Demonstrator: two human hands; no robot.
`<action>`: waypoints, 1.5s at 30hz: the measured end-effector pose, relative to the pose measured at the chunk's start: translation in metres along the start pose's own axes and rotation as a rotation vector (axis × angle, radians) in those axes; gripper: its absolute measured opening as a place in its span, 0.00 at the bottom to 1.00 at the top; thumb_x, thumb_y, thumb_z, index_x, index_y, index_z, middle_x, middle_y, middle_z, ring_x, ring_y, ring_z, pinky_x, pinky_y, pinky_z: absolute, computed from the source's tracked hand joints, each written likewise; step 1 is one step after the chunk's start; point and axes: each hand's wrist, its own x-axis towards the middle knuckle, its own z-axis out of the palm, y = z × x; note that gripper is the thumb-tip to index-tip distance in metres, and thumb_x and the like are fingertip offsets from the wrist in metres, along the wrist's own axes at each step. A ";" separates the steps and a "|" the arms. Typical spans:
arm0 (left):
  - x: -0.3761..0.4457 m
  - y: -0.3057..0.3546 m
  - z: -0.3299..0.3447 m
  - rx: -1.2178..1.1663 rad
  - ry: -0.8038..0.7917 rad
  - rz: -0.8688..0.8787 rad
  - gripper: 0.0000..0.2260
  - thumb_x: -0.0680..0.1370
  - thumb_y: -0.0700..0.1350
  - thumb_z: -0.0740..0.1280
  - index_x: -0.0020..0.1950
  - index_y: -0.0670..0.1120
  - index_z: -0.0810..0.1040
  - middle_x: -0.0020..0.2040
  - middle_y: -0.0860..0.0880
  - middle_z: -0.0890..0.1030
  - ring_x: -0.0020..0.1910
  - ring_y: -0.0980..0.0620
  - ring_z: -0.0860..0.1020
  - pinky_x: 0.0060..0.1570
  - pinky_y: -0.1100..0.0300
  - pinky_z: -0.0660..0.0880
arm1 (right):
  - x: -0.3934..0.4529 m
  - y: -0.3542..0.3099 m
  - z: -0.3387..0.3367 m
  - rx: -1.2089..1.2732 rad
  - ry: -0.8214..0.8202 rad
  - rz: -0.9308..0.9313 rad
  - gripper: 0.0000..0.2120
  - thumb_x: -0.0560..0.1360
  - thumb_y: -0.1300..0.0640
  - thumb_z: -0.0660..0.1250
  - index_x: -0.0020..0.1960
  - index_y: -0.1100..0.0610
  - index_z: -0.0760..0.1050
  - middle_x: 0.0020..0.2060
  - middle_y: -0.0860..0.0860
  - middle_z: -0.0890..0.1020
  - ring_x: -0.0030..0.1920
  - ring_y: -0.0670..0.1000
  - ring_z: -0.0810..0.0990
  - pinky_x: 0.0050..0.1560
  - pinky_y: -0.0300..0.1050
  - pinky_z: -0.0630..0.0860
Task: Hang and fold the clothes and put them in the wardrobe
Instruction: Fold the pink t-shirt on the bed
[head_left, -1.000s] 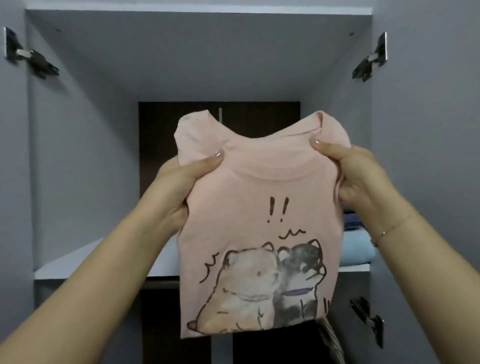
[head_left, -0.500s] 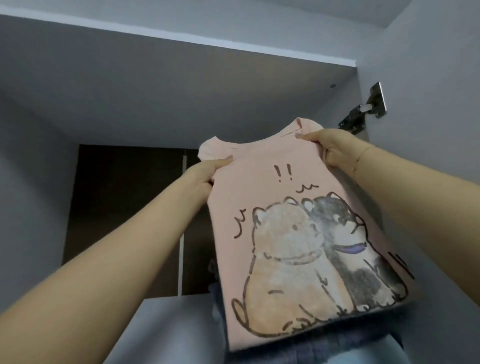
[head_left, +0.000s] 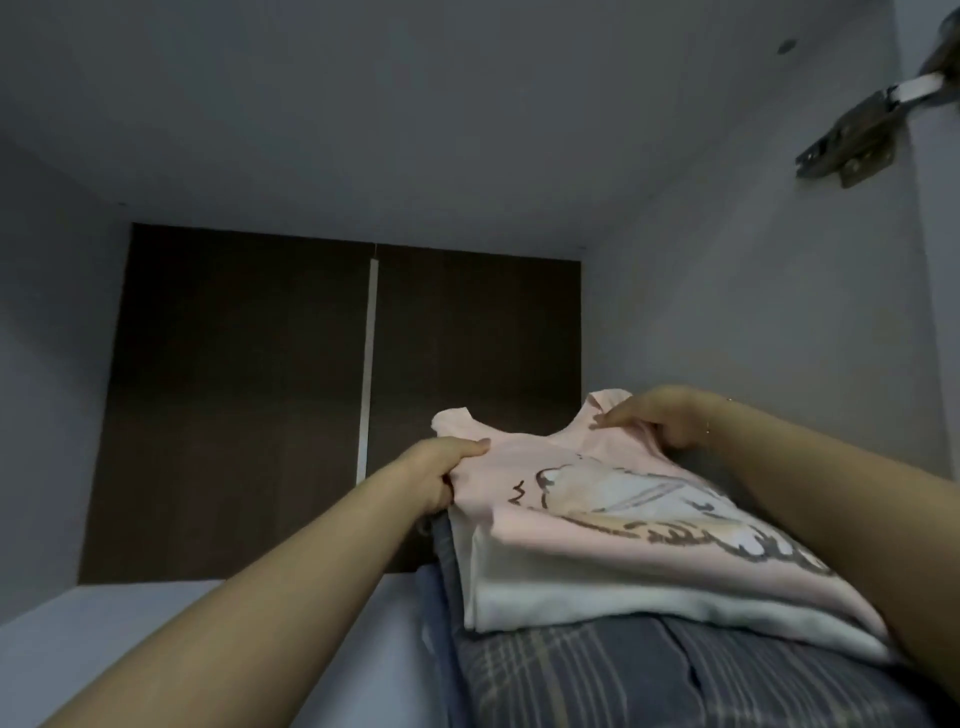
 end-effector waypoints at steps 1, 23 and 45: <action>-0.006 -0.003 -0.001 -0.006 -0.011 0.002 0.13 0.78 0.36 0.68 0.62 0.36 0.74 0.47 0.40 0.80 0.49 0.42 0.80 0.43 0.51 0.77 | -0.004 0.004 -0.002 0.002 -0.041 0.011 0.30 0.73 0.60 0.74 0.71 0.63 0.66 0.63 0.61 0.76 0.63 0.62 0.75 0.68 0.59 0.70; -0.059 0.006 0.011 0.021 -0.164 -0.099 0.07 0.81 0.36 0.61 0.57 0.37 0.75 0.43 0.42 0.80 0.40 0.47 0.79 0.32 0.57 0.80 | -0.058 0.010 -0.014 -0.222 -0.084 0.082 0.17 0.77 0.53 0.69 0.59 0.63 0.77 0.51 0.61 0.82 0.51 0.60 0.81 0.63 0.53 0.75; -0.187 -0.024 0.003 0.177 -0.277 0.244 0.05 0.78 0.41 0.67 0.54 0.42 0.77 0.26 0.50 0.74 0.18 0.60 0.66 0.14 0.70 0.60 | -0.145 0.042 -0.037 -1.141 0.321 -0.272 0.21 0.80 0.42 0.61 0.52 0.60 0.75 0.53 0.60 0.80 0.46 0.58 0.74 0.46 0.44 0.67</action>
